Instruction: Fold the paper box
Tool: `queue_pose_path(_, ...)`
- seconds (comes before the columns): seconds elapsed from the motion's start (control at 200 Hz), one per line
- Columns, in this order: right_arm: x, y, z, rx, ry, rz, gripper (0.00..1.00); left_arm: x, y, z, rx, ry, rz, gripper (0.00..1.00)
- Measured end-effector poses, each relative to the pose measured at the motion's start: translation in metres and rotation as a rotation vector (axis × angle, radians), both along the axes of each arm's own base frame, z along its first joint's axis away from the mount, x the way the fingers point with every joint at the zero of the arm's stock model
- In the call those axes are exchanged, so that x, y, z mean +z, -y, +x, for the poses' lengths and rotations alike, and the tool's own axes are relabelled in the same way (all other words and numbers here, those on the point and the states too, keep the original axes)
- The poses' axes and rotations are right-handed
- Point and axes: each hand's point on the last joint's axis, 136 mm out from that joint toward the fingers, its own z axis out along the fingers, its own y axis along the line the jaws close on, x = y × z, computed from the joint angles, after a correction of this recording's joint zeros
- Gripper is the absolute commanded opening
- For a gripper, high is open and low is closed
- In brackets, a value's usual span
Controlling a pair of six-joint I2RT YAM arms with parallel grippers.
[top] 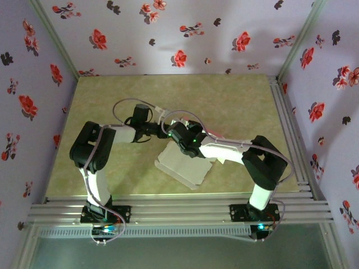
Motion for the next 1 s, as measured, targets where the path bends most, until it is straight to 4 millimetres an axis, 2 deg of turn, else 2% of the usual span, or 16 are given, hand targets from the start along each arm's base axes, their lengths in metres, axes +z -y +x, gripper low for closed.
queue_pose_path(0.3,0.0,0.002,-0.002,-0.007,-0.001,0.01,0.02,-0.002,0.005,0.001,0.015,0.02,0.022,0.43)
queue_pose_path(0.49,0.002,0.005,-0.004,-0.012,-0.007,0.014,0.02,0.0,0.01,0.003,0.023,0.048,0.02,0.35)
queue_pose_path(0.615,0.004,0.006,-0.006,-0.012,-0.012,0.022,0.02,0.001,0.011,0.008,0.034,0.067,0.012,0.35)
queue_pose_path(0.825,0.004,0.006,-0.007,-0.009,-0.021,0.026,0.02,-0.002,0.019,0.007,0.028,0.072,0.001,0.41)
queue_pose_path(1.0,0.004,0.007,-0.008,-0.009,-0.024,0.021,0.02,-0.004,0.029,0.005,0.013,0.076,0.0,0.39)
